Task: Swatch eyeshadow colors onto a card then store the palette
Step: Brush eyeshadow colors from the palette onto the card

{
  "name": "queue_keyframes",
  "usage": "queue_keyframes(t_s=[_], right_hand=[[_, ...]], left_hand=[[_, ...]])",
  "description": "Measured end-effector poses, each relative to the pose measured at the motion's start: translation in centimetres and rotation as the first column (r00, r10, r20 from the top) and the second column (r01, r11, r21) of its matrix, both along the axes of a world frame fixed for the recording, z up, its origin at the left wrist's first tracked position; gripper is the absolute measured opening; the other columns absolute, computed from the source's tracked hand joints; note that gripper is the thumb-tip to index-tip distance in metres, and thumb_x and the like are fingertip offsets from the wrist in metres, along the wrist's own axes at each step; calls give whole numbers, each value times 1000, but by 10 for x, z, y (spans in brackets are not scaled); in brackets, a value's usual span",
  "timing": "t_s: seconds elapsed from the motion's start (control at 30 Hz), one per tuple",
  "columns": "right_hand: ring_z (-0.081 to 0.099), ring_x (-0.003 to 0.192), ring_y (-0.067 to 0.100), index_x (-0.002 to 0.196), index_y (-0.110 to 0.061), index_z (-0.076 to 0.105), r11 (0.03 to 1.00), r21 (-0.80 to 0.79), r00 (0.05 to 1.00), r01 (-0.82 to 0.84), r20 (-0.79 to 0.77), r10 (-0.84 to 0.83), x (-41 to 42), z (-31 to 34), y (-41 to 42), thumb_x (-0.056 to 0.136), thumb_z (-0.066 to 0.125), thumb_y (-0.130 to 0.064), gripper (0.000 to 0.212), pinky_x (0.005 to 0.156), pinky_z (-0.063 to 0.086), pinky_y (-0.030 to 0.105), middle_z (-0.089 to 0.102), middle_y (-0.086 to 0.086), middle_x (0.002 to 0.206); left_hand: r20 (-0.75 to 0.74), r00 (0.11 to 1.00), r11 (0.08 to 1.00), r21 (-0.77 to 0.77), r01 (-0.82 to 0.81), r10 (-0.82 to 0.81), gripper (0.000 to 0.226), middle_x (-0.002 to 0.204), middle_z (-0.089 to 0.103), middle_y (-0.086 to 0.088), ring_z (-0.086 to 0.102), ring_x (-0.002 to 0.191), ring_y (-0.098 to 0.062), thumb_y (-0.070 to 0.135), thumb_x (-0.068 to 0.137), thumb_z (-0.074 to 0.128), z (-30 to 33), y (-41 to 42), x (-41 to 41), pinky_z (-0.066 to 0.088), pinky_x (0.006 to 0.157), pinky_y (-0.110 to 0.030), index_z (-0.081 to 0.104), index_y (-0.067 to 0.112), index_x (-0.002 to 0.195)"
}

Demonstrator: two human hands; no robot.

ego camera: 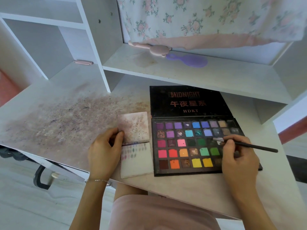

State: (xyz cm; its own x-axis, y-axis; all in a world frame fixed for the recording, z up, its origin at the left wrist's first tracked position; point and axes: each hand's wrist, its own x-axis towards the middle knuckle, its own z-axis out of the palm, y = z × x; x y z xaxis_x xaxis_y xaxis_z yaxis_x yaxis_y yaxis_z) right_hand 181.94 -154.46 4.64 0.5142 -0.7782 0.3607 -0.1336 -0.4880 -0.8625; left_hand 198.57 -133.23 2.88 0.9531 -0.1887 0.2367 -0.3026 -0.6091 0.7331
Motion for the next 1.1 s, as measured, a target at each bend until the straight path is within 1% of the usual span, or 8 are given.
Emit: queue_keyframes(t_s=[0.07, 0.23, 0.37, 0.5, 0.67, 0.87, 0.97, 1.1], right_hand=[[55, 65, -10, 74, -38, 47, 998, 16, 998, 59, -18, -58, -4, -5, -4, 91, 46, -9, 34, 50, 40, 2, 55, -9, 68], [55, 64, -10, 73, -38, 47, 997, 24, 998, 68, -2, -68, -1, -3, -3, 84, 40, -20, 22, 51, 41, 4, 55, -12, 68], [54, 64, -10, 75, -35, 48, 999, 2, 999, 42, -12, -42, 0, -5, -5, 85, 42, -17, 22, 50, 39, 2, 55, -11, 68], [54, 69, -11, 82, -21, 52, 1000, -17, 997, 17, -80, -18, 0, -11, -8, 90, 46, -4, 20, 54, 41, 3, 55, -11, 70], [55, 70, -10, 83, -19, 53, 1000, -17, 998, 14, -62, -15, 0, -10, -8, 90, 46, -8, 15, 53, 41, 2, 56, -10, 72], [56, 68, -12, 82, -22, 52, 1000, 14, 998, 28, -55, -27, 0, -9, -7, 90, 45, -5, 20, 52, 43, 4, 56, -11, 70], [55, 70, -11, 84, -21, 53, 1000, 13, 995, 0, -98, 1, 0, -9, -7, 90, 46, -7, 17, 52, 43, 4, 56, -9, 71], [56, 72, -11, 77, -35, 48, 999, -4, 996, 32, -86, -32, 0, -7, -6, 90, 45, -9, 29, 50, 41, 12, 55, -13, 72]], left_hand=[[5, 1000, 1000, 1, 0, 0, 15, 88, 69, -7, 61, 81, -24, 21, 87, 59, -1, 0, 0, 45, 70, -31, 69, 14, 96], [24, 1000, 1000, 18, 11, -12, 16, 86, 69, -7, 61, 80, -25, 21, 88, 57, 0, 1, -1, 46, 69, -33, 69, 14, 98], [24, 1000, 1000, 21, 7, -8, 16, 86, 68, -12, 61, 81, -29, 20, 88, 58, 0, 0, -1, 48, 72, -38, 68, 12, 97], [34, 999, 1000, 26, 14, -15, 17, 86, 69, -11, 61, 80, -29, 19, 88, 57, 0, 0, -1, 48, 71, -38, 68, 11, 97], [38, 999, 1000, 22, 18, -19, 16, 85, 68, -11, 61, 80, -29, 19, 88, 57, 0, 0, -2, 48, 71, -39, 68, 11, 97], [42, 999, 1000, 21, 21, -22, 16, 85, 69, -10, 60, 80, -29, 19, 89, 57, 0, -1, -1, 49, 71, -39, 68, 11, 96], [46, 999, 1000, 22, 16, -17, 16, 84, 68, -12, 60, 80, -30, 19, 88, 57, 0, -1, -1, 48, 70, -40, 68, 10, 96], [35, 999, 1000, 23, 18, -19, 16, 84, 68, -12, 60, 80, -30, 20, 88, 57, -1, 1, -1, 47, 69, -38, 68, 11, 96]])
